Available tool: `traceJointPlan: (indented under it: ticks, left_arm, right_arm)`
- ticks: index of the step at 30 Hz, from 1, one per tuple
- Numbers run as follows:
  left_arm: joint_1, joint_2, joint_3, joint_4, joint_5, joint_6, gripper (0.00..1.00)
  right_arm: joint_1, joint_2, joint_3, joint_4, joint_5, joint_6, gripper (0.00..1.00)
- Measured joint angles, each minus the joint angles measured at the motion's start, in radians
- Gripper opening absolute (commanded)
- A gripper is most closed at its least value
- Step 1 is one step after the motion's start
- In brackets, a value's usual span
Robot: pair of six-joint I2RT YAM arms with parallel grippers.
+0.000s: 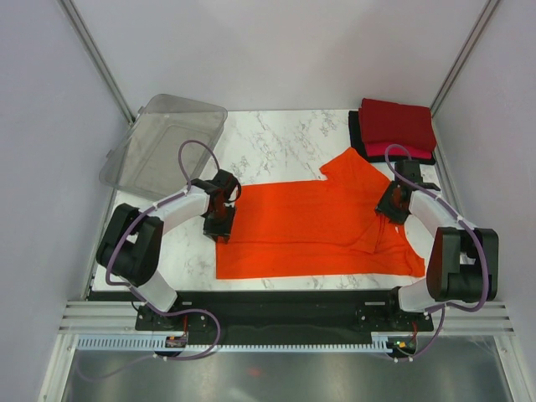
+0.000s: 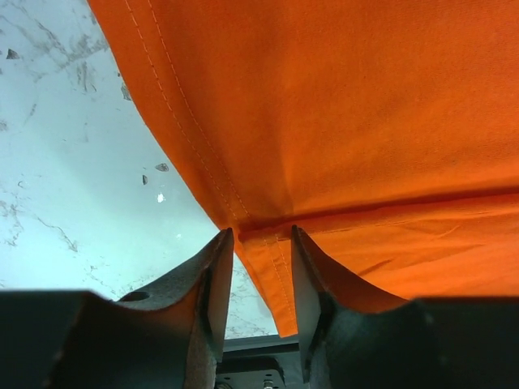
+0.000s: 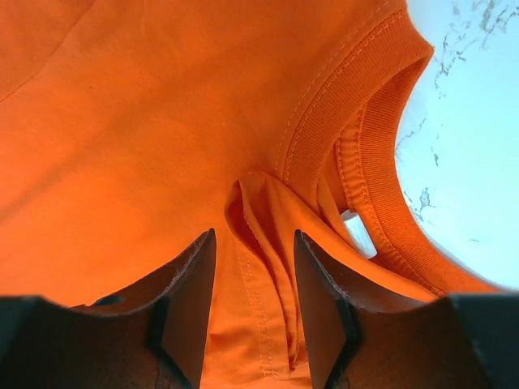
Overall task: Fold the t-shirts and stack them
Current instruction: Fold the tshirt
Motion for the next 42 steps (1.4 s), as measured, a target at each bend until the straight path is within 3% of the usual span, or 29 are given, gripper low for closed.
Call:
traceJointPlan:
  ticks: [5, 9, 11, 15, 18, 22, 24, 28, 36, 39, 40, 42]
  left_arm:
    - [0.0, 0.0, 0.0, -0.003, -0.008, 0.0, 0.3]
    - [0.0, 0.0, 0.0, -0.007, -0.019, 0.001, 0.07]
    - [0.0, 0.0, 0.0, -0.009, -0.023, 0.002, 0.02]
    - [0.0, 0.0, 0.0, -0.014, -0.023, 0.003, 0.02]
    - [0.0, 0.0, 0.0, -0.017, -0.023, 0.003, 0.02]
    - [-0.001, 0.0, 0.0, -0.023, -0.024, 0.003, 0.02]
    - [-0.001, 0.0, 0.0, -0.027, -0.025, 0.002, 0.02]
    - [-0.001, 0.0, 0.0, -0.032, -0.032, 0.002, 0.02]
    - [-0.001, -0.002, 0.0, -0.036, -0.046, 0.002, 0.02]
    - [-0.001, -0.007, 0.0, -0.036, -0.048, 0.002, 0.02]
    - [-0.001, -0.009, 0.0, -0.036, -0.048, 0.002, 0.02]
    - [-0.001, -0.012, 0.0, -0.037, -0.049, 0.002, 0.02]
  right_arm:
    - [0.0, 0.0, -0.002, 0.005, 0.0, -0.006, 0.51]
    - [0.0, -0.008, -0.02, 0.029, 0.001, -0.006, 0.5]
    - [0.0, -0.01, -0.028, 0.033, 0.001, -0.006, 0.5]
    - [0.0, -0.01, -0.039, 0.052, 0.003, -0.006, 0.46]
    - [0.0, -0.009, -0.04, 0.066, 0.005, -0.007, 0.4]
    - [0.0, -0.008, -0.04, 0.092, 0.006, -0.011, 0.23]
    - [0.0, -0.008, -0.04, 0.103, 0.007, -0.011, 0.21]
    - [0.0, -0.006, -0.04, 0.121, 0.01, -0.013, 0.32]
    - [0.0, 0.041, -0.04, 0.127, 0.018, -0.014, 0.37]
    - [0.0, 0.048, -0.04, 0.132, 0.027, -0.018, 0.22]
    - [0.0, 0.051, -0.04, 0.135, 0.03, -0.019, 0.11]
    - [0.0, 0.057, -0.04, 0.138, 0.032, -0.02, 0.0]
